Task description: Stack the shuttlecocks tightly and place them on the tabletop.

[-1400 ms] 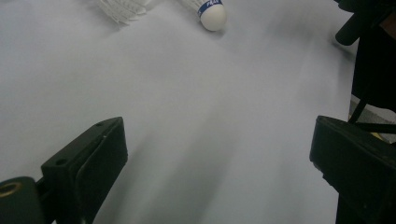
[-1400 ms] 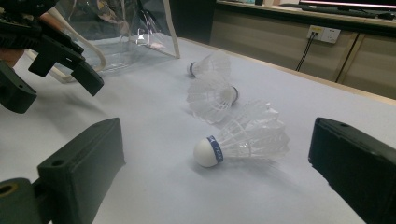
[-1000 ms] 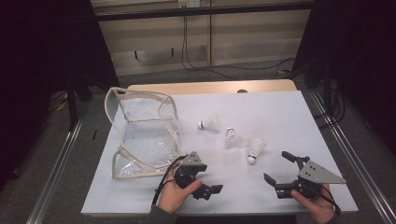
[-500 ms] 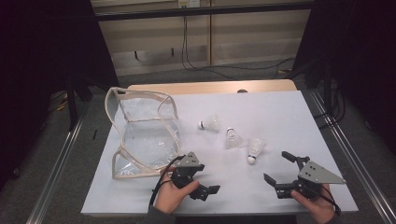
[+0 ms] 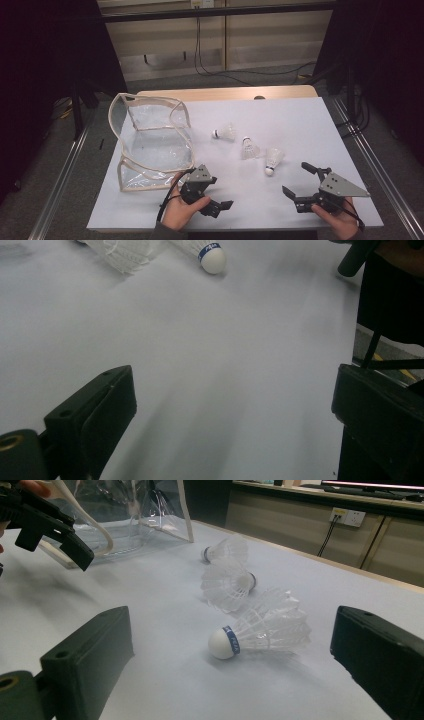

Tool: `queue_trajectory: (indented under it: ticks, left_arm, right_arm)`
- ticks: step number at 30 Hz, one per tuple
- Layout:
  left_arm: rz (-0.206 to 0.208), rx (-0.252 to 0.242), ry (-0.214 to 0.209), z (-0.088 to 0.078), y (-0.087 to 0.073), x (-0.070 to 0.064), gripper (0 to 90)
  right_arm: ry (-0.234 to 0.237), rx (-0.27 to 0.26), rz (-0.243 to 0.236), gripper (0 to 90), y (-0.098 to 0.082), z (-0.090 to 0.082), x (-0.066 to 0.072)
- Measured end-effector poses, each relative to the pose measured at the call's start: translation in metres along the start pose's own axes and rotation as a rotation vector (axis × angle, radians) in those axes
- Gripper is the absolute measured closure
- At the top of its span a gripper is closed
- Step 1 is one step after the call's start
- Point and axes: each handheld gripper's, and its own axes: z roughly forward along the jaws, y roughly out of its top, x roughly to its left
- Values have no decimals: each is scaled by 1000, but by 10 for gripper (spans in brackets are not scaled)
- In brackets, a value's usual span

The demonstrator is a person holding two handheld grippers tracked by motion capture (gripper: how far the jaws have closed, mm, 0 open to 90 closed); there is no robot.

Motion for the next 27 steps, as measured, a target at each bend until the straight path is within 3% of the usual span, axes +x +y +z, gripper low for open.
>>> queue_trajectory:
  ticks: [7, 18, 27]
  left_arm:
    - [14, -3, 6, -9, -2, 0, 42]
    - [-9, -18, 3, -23, -11, 4, 42]
    - [3, -57, 38, -39, -13, 8, 42]
  right_arm:
    - [0, 3, -6, 28, 0, 0, 0]
    - [1, 5, -6, 28, 0, 0, 0]
    - [1, 7, -6, 28, 0, 0, 0]
